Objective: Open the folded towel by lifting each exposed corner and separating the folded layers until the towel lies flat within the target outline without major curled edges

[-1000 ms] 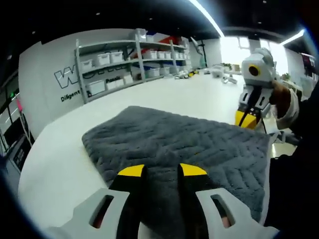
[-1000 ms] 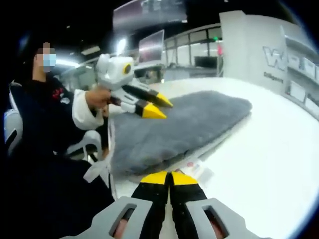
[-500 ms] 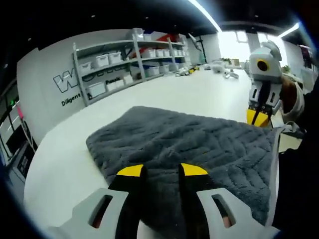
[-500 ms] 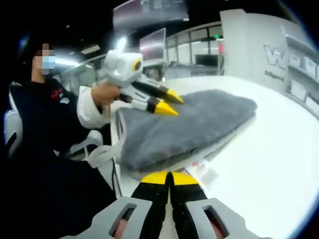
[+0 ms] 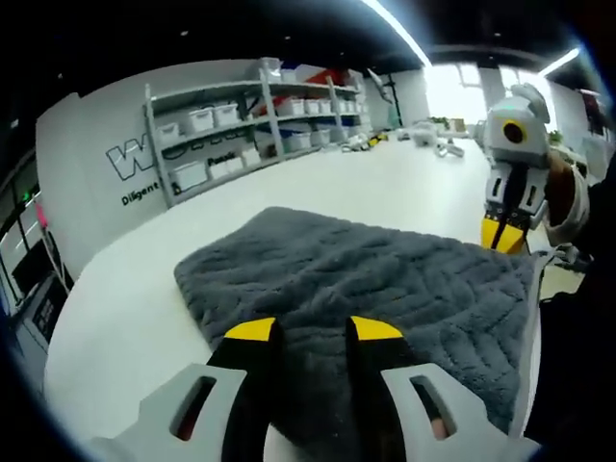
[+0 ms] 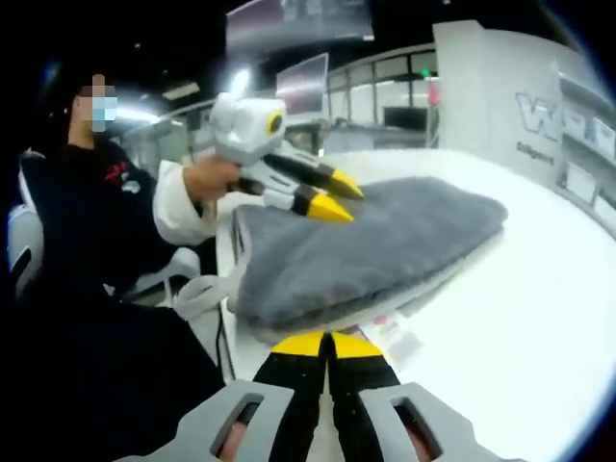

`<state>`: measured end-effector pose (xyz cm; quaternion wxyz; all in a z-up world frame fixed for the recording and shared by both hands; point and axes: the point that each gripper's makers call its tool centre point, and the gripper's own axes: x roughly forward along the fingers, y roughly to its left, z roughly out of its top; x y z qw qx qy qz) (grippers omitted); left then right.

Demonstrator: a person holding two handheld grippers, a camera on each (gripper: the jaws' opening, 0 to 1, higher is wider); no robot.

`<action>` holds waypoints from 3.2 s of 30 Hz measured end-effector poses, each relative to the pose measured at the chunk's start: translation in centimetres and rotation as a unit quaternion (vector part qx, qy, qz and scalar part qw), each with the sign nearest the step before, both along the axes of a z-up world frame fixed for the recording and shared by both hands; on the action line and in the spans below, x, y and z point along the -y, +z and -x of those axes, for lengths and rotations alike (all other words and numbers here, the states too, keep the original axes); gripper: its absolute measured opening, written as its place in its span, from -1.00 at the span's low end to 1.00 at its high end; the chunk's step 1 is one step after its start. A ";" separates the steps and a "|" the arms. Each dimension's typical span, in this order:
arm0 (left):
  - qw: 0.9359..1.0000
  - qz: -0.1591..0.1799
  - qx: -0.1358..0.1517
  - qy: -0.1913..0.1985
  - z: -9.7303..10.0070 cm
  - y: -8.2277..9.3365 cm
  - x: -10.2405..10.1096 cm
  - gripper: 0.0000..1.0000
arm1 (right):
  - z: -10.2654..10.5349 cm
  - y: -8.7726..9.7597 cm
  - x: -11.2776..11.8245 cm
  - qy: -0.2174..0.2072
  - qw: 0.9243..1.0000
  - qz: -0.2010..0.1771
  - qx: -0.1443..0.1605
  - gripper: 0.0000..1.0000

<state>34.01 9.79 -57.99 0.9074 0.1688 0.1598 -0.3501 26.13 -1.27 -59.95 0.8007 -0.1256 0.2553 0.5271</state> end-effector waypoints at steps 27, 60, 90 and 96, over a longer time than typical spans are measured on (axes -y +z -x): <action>0.990 -0.031 0.056 -0.128 7.4 3.2 3.5 -0.20 | -3.0 3.8 0.3 -0.047 0.997 -0.049 0.034 -0.86; 0.965 -0.039 0.188 -0.180 11.7 1.8 8.3 -0.11 | -7.6 5.6 -0.7 -0.116 0.981 -0.150 -0.040 -0.38; 0.973 0.032 0.184 -0.139 12.0 1.7 9.2 -0.68 | -12.2 6.5 -0.1 -0.145 0.979 -0.134 -0.054 -0.29; 0.976 0.047 0.174 -0.124 11.8 1.7 9.0 -0.79 | -13.0 6.2 0.1 -0.152 0.979 -0.128 -0.056 -0.29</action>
